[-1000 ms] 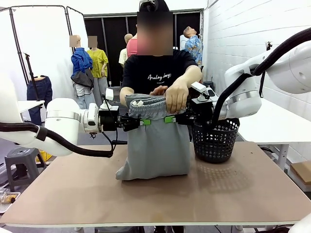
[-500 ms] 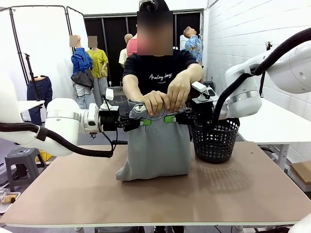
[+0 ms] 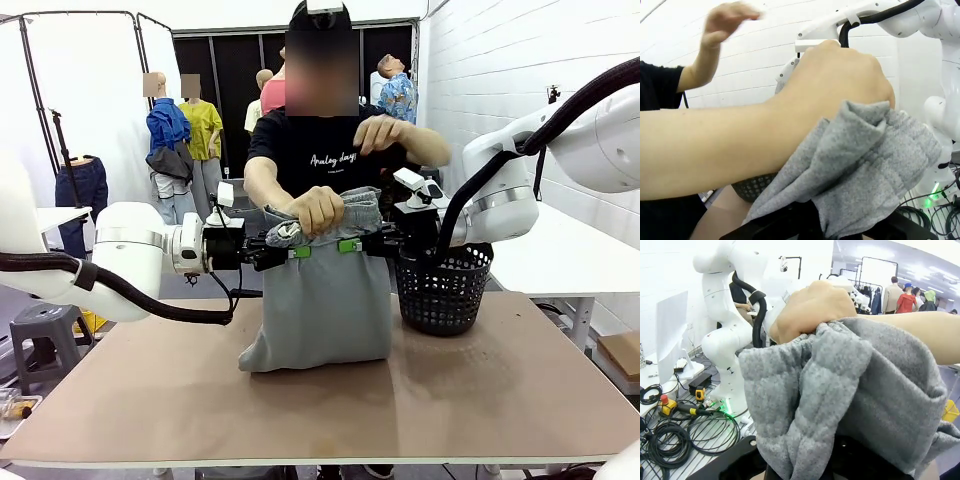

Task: Fold the training pants.
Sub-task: Release the ends of the Training pants and then grab the overlapped ends.

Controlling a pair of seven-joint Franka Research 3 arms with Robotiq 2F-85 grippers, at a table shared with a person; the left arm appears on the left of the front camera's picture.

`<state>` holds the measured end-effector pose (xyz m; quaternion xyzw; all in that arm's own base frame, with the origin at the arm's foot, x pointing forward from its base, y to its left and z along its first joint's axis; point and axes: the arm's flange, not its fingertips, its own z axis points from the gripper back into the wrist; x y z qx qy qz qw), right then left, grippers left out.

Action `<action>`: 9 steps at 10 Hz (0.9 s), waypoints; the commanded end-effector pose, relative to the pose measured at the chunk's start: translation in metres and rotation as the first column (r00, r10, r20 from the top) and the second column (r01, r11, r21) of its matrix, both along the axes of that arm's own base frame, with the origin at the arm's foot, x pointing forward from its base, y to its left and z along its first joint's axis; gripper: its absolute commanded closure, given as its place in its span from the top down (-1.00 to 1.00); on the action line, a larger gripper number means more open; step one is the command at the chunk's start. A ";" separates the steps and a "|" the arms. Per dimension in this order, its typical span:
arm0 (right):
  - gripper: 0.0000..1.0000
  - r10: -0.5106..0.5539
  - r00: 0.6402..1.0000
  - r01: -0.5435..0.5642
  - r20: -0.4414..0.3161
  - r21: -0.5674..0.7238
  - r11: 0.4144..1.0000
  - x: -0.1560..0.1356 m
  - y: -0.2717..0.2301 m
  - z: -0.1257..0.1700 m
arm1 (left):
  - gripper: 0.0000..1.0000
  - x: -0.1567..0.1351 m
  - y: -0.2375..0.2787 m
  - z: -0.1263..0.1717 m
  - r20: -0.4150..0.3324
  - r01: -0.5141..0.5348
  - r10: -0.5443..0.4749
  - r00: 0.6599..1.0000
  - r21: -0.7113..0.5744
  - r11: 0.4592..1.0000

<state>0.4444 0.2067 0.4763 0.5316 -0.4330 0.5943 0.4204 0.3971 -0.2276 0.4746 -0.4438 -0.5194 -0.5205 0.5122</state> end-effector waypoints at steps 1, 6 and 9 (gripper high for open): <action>-1.00 0.010 1.000 -0.010 0.006 0.013 1.000 -0.003 -0.001 -0.001 | -1.00 0.000 0.000 0.002 0.004 -0.003 0.003 1.000 -0.003 1.000; -1.00 0.010 1.000 -0.010 0.006 0.013 1.000 -0.003 -0.001 -0.001 | -1.00 0.000 0.000 0.002 0.004 -0.003 0.003 1.000 -0.003 1.000; -1.00 0.010 1.000 -0.010 0.006 0.013 1.000 -0.003 -0.001 -0.001 | -1.00 0.000 0.000 0.002 0.004 -0.003 0.003 1.000 -0.003 1.000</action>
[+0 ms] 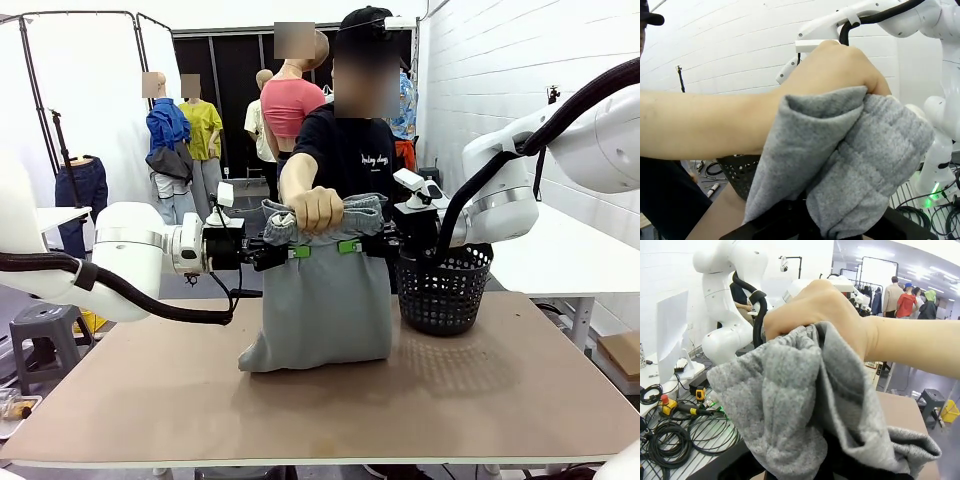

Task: Fold the training pants.
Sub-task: Release the ends of the Training pants and then grab the overlapped ends.

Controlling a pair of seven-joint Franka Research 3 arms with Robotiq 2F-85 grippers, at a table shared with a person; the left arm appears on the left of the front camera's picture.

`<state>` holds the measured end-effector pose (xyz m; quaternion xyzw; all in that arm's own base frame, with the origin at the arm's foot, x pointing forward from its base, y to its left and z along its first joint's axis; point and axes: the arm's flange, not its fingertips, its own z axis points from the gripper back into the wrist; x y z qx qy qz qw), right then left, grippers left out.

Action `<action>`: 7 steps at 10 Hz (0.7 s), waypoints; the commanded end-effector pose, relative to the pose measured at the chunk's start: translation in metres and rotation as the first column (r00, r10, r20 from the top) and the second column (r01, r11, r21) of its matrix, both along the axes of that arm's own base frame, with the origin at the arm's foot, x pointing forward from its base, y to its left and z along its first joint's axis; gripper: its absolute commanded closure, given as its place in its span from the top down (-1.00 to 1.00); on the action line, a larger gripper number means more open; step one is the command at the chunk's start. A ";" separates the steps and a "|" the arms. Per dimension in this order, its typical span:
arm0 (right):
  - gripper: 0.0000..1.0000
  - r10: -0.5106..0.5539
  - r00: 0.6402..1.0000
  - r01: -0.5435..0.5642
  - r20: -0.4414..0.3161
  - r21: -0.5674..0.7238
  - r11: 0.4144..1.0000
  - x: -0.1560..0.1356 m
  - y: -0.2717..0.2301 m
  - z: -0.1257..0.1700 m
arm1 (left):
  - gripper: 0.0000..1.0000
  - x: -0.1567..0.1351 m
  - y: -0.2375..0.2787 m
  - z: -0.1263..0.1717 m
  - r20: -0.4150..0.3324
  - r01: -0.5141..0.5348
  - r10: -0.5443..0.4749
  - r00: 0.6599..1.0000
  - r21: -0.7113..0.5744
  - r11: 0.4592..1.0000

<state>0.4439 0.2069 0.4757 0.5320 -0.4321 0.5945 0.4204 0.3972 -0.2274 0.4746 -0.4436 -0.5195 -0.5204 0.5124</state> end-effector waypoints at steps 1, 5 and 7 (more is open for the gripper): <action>-1.00 0.008 1.000 -0.008 0.007 0.014 1.000 -0.002 -0.001 0.000 | -1.00 0.000 0.000 0.002 0.004 -0.003 0.003 1.000 -0.004 1.000; -1.00 0.008 1.000 -0.008 0.007 0.014 1.000 -0.002 -0.001 0.000 | -1.00 0.000 0.000 0.002 0.004 -0.003 0.003 1.000 -0.004 1.000; -1.00 0.008 1.000 -0.008 0.007 0.014 1.000 -0.002 -0.001 0.000 | -1.00 0.000 0.000 0.002 0.004 -0.003 0.003 1.000 -0.004 1.000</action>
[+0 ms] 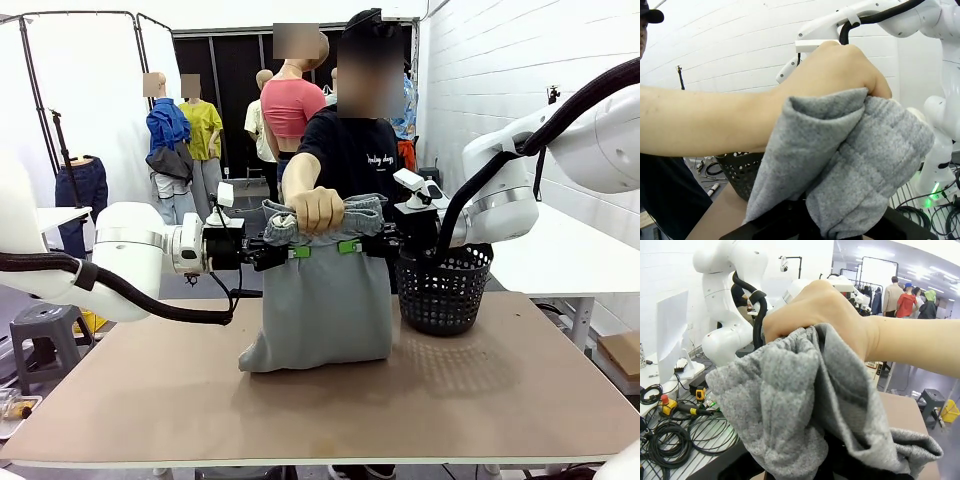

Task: Fold the training pants.
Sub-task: Release the ends of the Training pants and then grab the overlapped ends.

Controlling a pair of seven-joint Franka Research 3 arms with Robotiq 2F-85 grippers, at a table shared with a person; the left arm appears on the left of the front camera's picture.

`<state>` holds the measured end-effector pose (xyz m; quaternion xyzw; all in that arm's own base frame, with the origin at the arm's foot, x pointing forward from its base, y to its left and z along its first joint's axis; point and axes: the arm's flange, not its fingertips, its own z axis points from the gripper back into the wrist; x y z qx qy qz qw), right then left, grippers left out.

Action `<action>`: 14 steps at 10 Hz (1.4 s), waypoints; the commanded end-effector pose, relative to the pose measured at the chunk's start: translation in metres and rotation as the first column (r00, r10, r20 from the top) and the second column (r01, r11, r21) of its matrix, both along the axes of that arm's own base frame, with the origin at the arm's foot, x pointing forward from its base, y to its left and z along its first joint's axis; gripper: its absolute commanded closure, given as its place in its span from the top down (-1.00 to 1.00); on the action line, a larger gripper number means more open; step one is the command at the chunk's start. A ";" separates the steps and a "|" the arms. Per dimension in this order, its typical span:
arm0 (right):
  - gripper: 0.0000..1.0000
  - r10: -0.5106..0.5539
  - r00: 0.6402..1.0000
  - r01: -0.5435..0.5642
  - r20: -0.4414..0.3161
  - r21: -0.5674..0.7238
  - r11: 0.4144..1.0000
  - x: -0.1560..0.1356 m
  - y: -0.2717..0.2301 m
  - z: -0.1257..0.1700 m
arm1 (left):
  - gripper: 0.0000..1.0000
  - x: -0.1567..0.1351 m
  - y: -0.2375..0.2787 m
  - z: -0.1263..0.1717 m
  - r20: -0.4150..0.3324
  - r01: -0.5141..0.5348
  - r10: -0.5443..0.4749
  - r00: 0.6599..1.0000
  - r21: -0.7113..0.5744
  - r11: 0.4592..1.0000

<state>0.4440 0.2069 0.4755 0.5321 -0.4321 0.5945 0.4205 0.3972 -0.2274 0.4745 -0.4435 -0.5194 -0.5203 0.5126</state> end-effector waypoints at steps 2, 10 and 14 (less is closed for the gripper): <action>-0.88 0.000 1.000 0.000 0.000 0.000 1.000 0.000 0.000 0.000 | -0.78 0.000 0.000 0.000 0.000 0.000 0.000 1.000 0.000 1.000; 1.00 0.003 1.000 -0.003 -0.016 -0.029 1.000 0.003 0.000 0.001 | 1.00 -0.003 0.003 -0.001 0.016 0.011 -0.011 1.000 -0.025 1.000; 1.00 0.000 1.000 -0.001 -0.016 -0.032 1.000 0.006 0.001 0.001 | 1.00 -0.004 0.006 -0.001 0.024 0.026 -0.025 0.999 -0.042 0.999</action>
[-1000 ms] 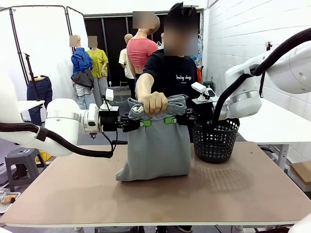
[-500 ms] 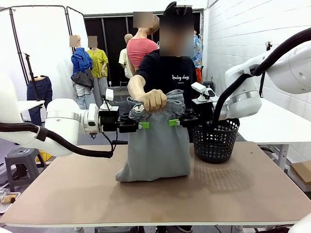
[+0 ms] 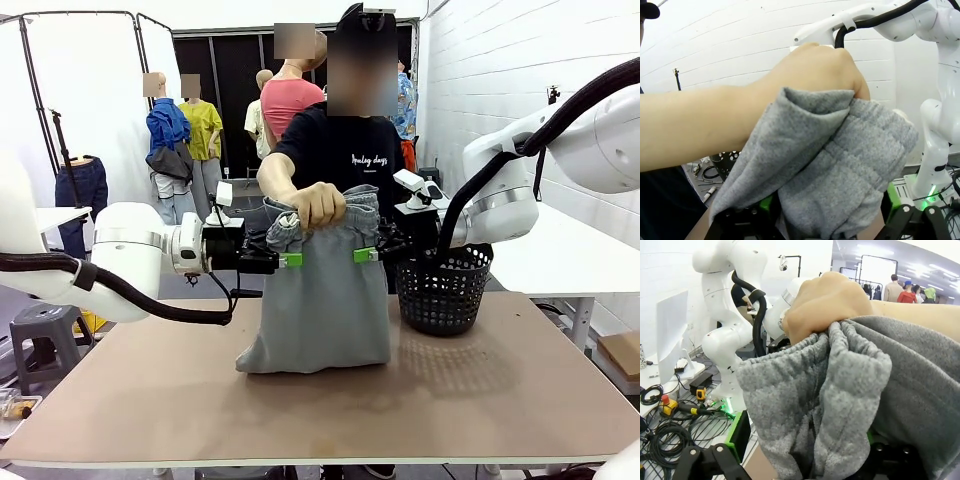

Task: Fold the training pants.
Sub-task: Release the ends of the Training pants and then grab the overlapped ends.

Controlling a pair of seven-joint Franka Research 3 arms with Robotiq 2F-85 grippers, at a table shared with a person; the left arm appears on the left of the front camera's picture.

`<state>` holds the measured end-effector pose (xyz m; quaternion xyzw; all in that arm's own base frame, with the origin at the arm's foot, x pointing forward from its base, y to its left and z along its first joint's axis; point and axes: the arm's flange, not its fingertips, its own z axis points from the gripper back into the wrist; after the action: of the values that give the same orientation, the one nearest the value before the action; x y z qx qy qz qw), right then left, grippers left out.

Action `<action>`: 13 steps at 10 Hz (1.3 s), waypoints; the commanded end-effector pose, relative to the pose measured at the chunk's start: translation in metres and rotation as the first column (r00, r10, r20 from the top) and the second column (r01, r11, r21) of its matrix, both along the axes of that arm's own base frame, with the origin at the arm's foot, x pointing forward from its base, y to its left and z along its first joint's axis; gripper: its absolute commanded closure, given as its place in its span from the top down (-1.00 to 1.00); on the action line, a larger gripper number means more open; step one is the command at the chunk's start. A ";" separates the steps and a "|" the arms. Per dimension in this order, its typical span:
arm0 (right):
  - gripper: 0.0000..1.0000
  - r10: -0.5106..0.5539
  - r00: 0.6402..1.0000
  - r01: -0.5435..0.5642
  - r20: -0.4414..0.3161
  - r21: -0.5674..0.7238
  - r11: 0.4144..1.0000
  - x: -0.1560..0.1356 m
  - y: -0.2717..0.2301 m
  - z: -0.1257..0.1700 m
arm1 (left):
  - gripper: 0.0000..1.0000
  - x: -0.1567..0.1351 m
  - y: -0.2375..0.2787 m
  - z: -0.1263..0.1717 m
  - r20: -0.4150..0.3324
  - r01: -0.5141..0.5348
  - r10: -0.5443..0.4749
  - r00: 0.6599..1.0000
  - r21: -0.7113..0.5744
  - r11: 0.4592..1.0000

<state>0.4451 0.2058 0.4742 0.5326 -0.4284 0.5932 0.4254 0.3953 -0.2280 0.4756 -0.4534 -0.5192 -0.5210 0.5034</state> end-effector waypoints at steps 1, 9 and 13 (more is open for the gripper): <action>1.00 0.006 1.000 -0.006 -0.008 -0.026 1.000 0.005 0.001 0.003 | 1.00 -0.002 0.005 -0.003 0.023 0.008 -0.007 1.000 -0.025 1.000; 1.00 -0.135 0.990 0.137 0.049 -0.030 0.990 0.000 -0.026 0.005 | 1.00 -0.012 0.029 -0.008 0.059 -0.191 0.191 0.980 -0.005 0.982; 1.00 -0.279 0.956 0.279 0.090 0.012 0.960 0.002 -0.039 0.003 | 1.00 -0.018 0.032 -0.008 0.119 -0.359 0.365 0.923 -0.065 0.931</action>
<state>0.4528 0.1631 0.4824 0.4560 -0.4931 0.5632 0.4814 0.3850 -0.1890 0.4749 -0.3545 -0.6073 -0.4495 0.5508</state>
